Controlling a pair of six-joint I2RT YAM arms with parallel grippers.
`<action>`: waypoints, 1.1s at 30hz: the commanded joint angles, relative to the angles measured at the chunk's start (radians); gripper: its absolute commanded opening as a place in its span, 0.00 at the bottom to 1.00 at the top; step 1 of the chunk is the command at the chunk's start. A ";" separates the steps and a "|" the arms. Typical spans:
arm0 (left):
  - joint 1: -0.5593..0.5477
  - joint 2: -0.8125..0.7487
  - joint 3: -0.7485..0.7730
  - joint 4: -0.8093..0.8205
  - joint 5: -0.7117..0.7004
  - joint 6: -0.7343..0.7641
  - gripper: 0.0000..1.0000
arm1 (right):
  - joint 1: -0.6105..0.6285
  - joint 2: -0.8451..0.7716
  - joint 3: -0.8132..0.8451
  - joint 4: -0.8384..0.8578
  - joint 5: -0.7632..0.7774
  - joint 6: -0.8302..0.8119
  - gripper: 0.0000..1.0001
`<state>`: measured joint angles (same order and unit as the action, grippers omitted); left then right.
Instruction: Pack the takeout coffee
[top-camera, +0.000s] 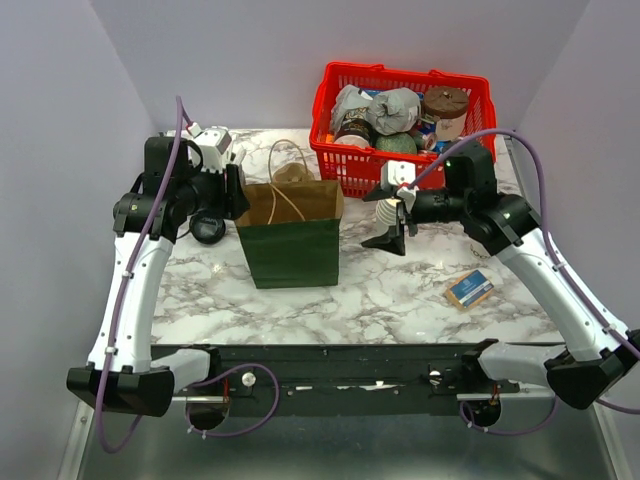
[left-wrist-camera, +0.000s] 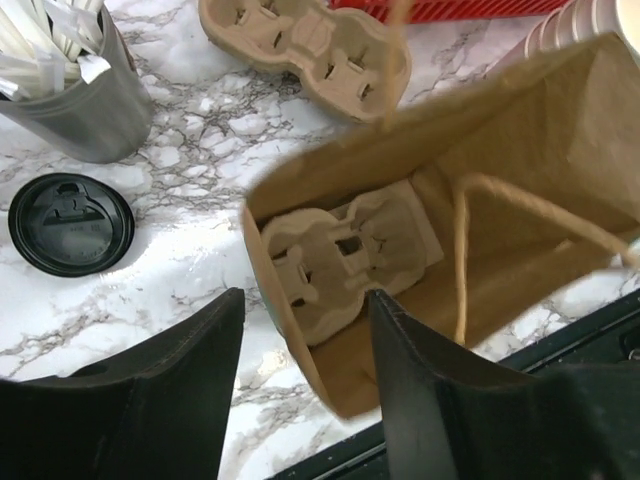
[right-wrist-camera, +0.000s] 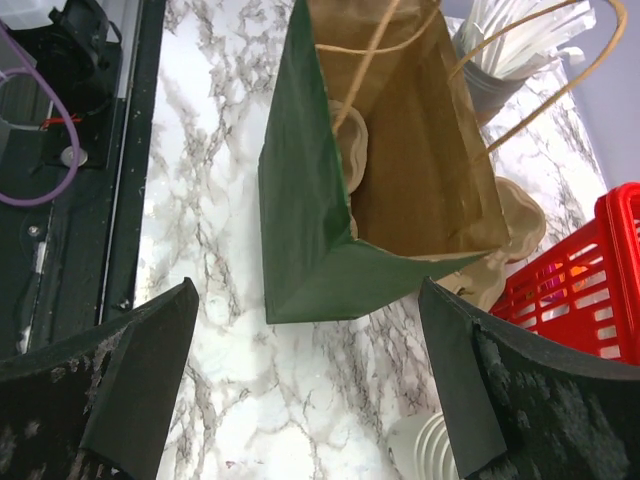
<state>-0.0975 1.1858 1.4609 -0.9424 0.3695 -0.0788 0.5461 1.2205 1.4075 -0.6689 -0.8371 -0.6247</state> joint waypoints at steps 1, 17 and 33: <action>0.007 -0.032 0.006 -0.067 0.032 0.010 0.63 | 0.003 0.010 -0.025 0.072 0.064 0.054 1.00; 0.028 0.041 -0.045 -0.021 0.129 -0.001 0.03 | 0.003 0.234 0.116 0.259 0.220 0.724 1.00; 0.212 0.098 0.479 -0.139 -0.089 0.386 0.00 | -0.176 0.165 0.252 0.272 0.446 0.648 1.00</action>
<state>-0.1577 1.1919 1.7779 -1.0821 0.5076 0.1318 0.4370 1.3994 1.6009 -0.4290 -0.4774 0.0124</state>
